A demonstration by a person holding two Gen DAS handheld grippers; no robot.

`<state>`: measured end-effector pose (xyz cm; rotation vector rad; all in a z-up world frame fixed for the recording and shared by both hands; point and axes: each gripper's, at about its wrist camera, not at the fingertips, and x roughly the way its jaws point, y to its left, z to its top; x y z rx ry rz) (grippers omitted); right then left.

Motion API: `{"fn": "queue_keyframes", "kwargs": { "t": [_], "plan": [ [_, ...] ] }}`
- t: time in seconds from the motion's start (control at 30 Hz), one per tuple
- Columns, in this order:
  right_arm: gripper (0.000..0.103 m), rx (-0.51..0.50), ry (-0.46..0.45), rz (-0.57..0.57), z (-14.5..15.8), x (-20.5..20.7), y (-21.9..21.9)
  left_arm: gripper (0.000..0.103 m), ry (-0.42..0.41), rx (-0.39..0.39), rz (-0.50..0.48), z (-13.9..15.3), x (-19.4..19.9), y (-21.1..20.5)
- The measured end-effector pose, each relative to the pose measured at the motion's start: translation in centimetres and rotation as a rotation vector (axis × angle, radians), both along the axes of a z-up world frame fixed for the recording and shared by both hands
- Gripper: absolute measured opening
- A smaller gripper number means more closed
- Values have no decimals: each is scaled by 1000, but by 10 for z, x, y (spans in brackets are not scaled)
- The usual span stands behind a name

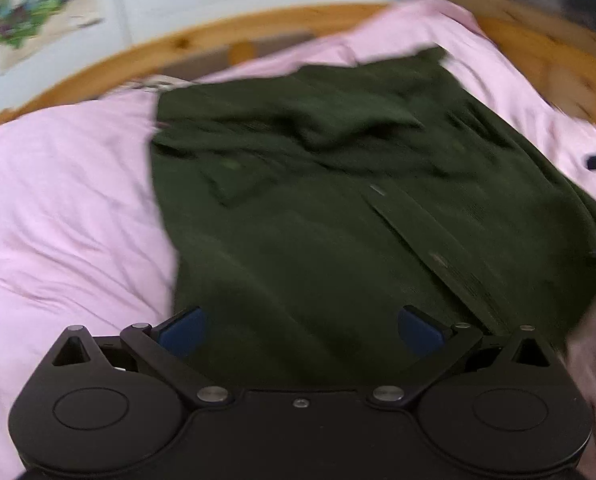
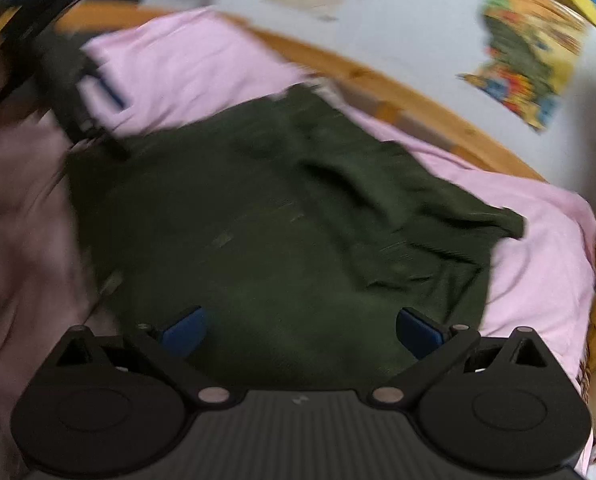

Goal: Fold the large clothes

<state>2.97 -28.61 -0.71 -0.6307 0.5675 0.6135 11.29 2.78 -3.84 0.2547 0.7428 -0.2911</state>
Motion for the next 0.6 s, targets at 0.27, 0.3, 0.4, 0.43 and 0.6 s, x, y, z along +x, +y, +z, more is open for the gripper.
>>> {"fn": "queue_keyframes", "kwargs": {
  "t": [0.27, 0.3, 0.4, 0.43, 0.6],
  "plan": [
    [103, -18, 137, -5, -32, 1, 14, 102, 55, 136, -244, -36, -41, -38],
    [103, -2, 166, -13, -35, 5, 14, 102, 44, 149, -254, -38, -44, -41],
    [103, 51, 234, -10, -40, 17, 9, 102, 50, 144, -247, -37, -43, -40],
    [103, 59, 240, -4, -40, 21, 7, 102, 62, 131, -235, -36, -40, -36],
    [103, 38, 214, 86, -41, 17, 8, 102, 113, 91, -181, -35, -32, -23]
  ]
}}
